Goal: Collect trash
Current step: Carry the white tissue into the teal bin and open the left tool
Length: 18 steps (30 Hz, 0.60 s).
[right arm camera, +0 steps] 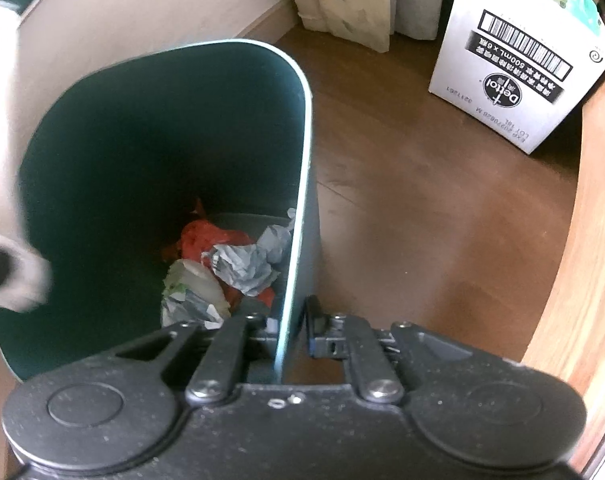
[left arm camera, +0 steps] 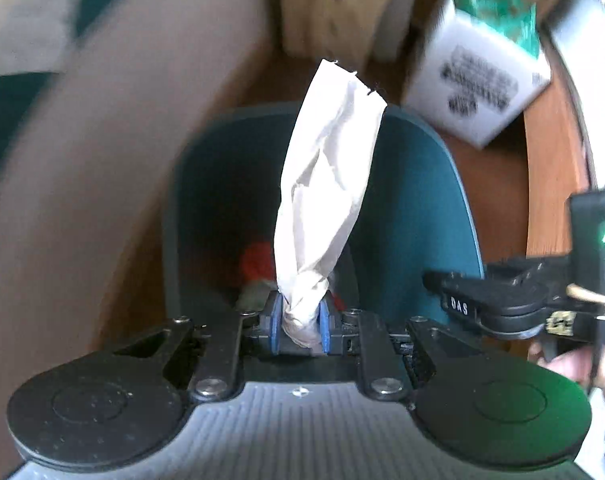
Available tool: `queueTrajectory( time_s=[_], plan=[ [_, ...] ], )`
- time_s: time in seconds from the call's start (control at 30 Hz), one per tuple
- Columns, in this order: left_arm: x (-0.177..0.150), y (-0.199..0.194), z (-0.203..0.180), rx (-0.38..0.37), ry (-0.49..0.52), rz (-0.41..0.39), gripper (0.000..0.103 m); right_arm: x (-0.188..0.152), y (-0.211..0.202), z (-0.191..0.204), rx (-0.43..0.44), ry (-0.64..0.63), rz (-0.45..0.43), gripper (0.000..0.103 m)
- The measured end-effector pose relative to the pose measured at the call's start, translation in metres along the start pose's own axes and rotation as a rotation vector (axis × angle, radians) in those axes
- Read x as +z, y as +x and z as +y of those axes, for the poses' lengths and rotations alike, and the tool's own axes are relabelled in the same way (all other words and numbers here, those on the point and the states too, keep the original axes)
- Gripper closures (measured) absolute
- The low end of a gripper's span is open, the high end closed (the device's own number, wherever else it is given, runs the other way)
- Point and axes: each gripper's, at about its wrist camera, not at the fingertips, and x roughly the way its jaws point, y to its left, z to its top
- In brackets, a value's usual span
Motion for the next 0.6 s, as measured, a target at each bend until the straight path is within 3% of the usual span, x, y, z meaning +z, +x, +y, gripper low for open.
queueTrajectory(
  time_s=[0.2,0.47,0.57,0.6],
  plan=[
    [0.005,0.052,-0.011,0.033,0.003,0.127,0.085,0.004,0.000,0.000,0.003,0.008,-0.012,0.094],
    [0.041,0.095,-0.015,0.074,0.001,0.138,0.081,0.018,0.003,0.007,0.017,-0.049,-0.071,0.095],
    [0.049,0.097,-0.010,0.066,-0.015,0.138,0.071,0.018,0.004,0.007,0.016,-0.047,-0.065,0.096],
    [0.051,0.096,-0.008,0.059,-0.021,0.141,0.061,0.017,0.004,0.008,0.013,-0.050,-0.066,0.096]
  ],
)
